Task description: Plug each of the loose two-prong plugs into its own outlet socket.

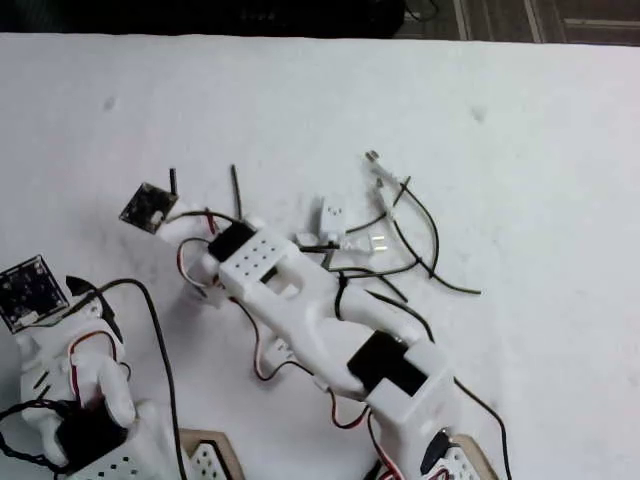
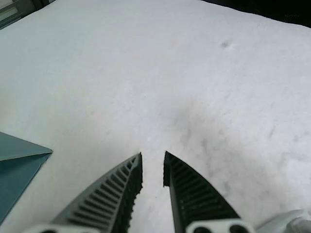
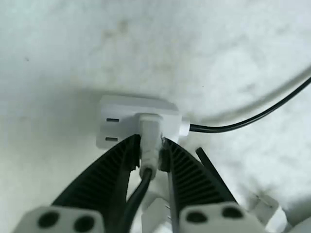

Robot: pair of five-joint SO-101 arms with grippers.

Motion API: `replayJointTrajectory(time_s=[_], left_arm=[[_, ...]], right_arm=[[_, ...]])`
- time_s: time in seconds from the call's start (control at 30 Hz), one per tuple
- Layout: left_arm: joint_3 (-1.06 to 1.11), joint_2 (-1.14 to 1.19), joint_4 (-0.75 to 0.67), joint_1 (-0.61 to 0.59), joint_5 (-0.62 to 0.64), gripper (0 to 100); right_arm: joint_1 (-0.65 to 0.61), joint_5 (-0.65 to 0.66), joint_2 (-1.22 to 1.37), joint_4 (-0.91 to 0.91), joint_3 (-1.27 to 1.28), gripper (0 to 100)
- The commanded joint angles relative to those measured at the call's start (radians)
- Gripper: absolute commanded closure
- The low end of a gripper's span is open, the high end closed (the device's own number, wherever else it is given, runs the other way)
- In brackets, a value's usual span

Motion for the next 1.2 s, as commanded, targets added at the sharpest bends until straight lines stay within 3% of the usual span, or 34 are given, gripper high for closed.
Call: replayJointTrajectory(time_s=[0.0, 0.27, 0.43, 0.77, 1.17], left_arm=[[-0.006, -0.005, -0.012, -0.004, 0.006, 90], [-0.006, -0.005, -0.012, -0.004, 0.006, 90], [-0.006, -0.005, -0.012, -0.004, 0.006, 90], [-0.006, -0.005, -0.012, -0.004, 0.006, 90], [-0.005, -0.005, -0.012, -0.004, 0.006, 90]], right_arm=[[0.008, 0.014, 0.051, 0.001, 0.012, 98.1], [0.004, 0.014, 0.15, 0.11, -0.133, 98.1], [0.013, 0.014, 0.044, 0.125, -0.132, 98.1], [0.213, 0.058, -0.185, 0.113, -0.161, 98.0], [0.452, 0.071, -0.019, -0.091, -0.44, 98.0]])
